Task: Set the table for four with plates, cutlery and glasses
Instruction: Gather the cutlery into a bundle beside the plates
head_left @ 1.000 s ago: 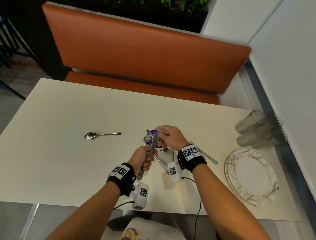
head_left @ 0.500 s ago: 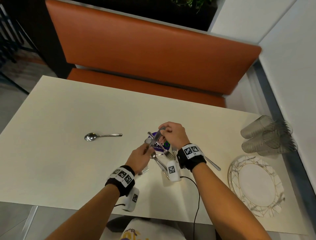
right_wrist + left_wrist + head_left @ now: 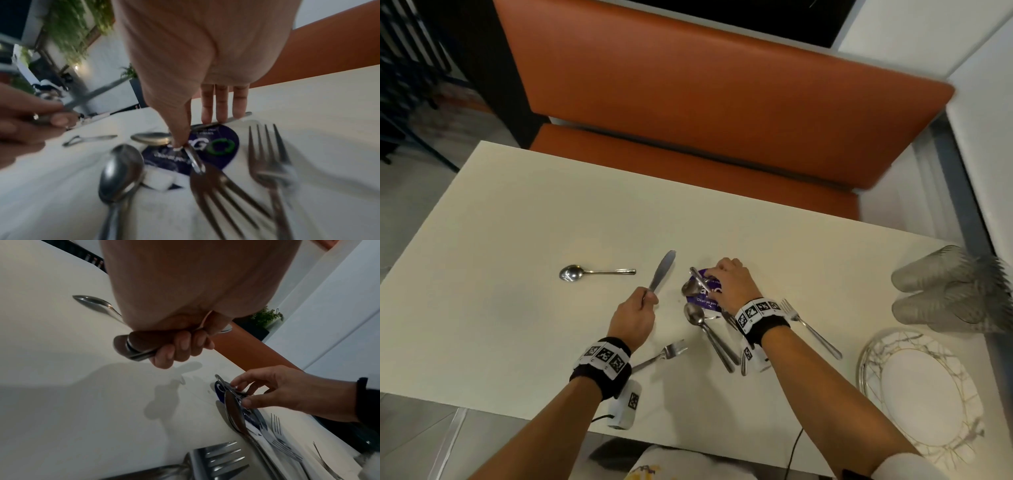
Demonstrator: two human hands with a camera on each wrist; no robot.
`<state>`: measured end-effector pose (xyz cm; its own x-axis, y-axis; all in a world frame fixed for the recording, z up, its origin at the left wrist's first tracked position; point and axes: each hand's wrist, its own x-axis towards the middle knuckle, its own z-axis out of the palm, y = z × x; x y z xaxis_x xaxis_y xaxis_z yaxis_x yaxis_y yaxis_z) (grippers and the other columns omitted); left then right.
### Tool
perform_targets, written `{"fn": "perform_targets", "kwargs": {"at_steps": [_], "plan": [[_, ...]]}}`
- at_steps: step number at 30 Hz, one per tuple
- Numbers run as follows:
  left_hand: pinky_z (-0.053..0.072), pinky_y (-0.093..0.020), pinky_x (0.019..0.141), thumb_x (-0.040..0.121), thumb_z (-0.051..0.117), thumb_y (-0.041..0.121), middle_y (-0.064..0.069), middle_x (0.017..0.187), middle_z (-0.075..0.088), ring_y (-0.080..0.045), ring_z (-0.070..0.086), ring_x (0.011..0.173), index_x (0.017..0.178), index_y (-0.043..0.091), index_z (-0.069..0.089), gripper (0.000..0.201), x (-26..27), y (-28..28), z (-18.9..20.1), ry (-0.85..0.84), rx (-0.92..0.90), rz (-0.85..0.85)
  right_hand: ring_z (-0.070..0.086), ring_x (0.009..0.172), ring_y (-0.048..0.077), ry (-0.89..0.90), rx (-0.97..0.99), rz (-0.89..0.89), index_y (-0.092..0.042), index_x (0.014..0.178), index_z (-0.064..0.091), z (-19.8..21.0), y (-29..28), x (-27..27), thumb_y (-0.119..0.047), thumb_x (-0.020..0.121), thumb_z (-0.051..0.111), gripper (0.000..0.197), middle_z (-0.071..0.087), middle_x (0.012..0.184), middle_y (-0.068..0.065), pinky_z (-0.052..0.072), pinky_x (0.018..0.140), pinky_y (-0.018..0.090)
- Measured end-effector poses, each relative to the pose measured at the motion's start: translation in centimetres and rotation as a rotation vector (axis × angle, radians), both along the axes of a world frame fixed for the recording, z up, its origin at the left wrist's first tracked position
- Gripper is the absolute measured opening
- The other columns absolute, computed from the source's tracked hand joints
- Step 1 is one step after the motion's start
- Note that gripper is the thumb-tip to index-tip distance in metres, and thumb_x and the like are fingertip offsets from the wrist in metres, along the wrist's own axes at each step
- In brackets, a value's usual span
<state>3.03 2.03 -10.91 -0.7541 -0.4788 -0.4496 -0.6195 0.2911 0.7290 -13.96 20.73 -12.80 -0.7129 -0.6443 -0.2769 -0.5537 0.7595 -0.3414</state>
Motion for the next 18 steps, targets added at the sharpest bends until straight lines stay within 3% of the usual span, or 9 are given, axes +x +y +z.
{"fn": "perform_targets", "kwargs": {"at_steps": [7, 14, 18], "plan": [[0.04, -0.028, 0.063, 0.108, 0.037, 0.029, 0.001, 0.085, 0.064, -0.015, 0.059, 0.076, 0.1, 0.015, 0.063, 0.031, -0.7, 0.4, 0.0, 0.0, 0.016, -0.004, 0.053, 0.099, 0.026, 0.073, -0.007, -0.186, -0.012, 0.094, 0.067, -1.4, 3.6, -0.8, -0.012, 0.089, 0.065, 0.005, 0.063, 0.1, 0.004, 0.046, 0.082, 0.035], [0.045, -0.034, 0.074, 0.108, 0.038, 0.034, 0.001, 0.087, 0.066, -0.023, 0.061, 0.082, 0.103, 0.021, 0.064, 0.03, -2.5, 1.2, 0.1, -0.008, 0.044, -0.072, 0.052, 0.1, 0.025, 0.049, 0.065, -0.304, -0.011, 0.095, 0.068, -1.8, 8.6, 1.2, -0.013, 0.092, 0.061, 0.007, 0.063, 0.101, 0.006, 0.048, 0.086, 0.037], [0.043, -0.033, 0.067, 0.106, 0.045, 0.035, -0.001, 0.085, 0.066, -0.02, 0.061, 0.076, 0.11, 0.021, 0.056, 0.018, -3.6, 1.4, 0.6, -0.009, 0.045, -0.145, 0.052, 0.106, 0.025, 0.002, 0.148, -0.255, -0.015, 0.099, 0.068, -1.2, 10.6, 2.8, -0.012, 0.092, 0.061, 0.011, 0.062, 0.107, 0.005, 0.046, 0.09, 0.036]]}}
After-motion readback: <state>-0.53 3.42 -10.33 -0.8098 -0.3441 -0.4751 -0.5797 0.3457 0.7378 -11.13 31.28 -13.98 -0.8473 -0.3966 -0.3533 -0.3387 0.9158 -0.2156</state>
